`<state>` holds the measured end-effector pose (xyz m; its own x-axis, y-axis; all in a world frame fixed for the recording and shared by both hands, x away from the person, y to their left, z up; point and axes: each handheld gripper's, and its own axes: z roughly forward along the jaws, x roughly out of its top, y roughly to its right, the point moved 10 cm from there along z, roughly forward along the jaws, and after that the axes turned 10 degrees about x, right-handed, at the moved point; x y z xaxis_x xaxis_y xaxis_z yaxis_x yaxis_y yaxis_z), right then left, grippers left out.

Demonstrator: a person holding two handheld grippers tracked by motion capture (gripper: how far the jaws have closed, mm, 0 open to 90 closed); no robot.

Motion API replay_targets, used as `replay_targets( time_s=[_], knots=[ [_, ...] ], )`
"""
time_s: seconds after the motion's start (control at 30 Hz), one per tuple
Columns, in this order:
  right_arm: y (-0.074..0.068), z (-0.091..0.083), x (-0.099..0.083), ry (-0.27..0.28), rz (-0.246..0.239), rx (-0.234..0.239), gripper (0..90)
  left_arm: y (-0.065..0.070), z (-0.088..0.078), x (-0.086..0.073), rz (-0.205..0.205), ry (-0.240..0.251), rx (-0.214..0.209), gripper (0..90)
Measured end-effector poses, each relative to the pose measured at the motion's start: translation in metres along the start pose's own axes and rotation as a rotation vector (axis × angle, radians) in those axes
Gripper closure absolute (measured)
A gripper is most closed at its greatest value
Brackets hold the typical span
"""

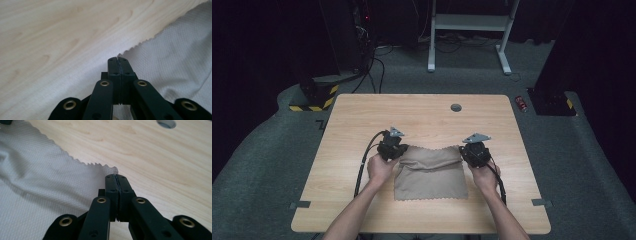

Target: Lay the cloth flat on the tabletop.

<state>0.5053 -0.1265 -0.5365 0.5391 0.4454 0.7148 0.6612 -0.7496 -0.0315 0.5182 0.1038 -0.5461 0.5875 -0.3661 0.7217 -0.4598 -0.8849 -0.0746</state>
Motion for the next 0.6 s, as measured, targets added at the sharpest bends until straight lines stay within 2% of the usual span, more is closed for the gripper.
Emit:
replay_targets(
  time_s=[0.2,0.27,0.43,0.6],
  knots=[
    [0.011,-0.001,0.010,0.002,0.004,-0.026,88.7,-0.014,0.000,0.012,-0.045,0.020,0.017,89.7],
    [0.015,0.001,0.012,-0.001,0.004,-0.033,88.7,-0.020,0.002,0.014,-0.079,0.034,0.022,89.7],
    [0.026,0.012,0.016,-0.027,0.030,-0.050,89.0,-0.031,0.012,0.010,-0.128,0.023,0.038,89.7],
    [0.032,0.028,0.019,-0.049,0.026,-0.072,89.0,-0.034,0.022,0.006,-0.141,0.006,0.057,89.6]
  ],
)
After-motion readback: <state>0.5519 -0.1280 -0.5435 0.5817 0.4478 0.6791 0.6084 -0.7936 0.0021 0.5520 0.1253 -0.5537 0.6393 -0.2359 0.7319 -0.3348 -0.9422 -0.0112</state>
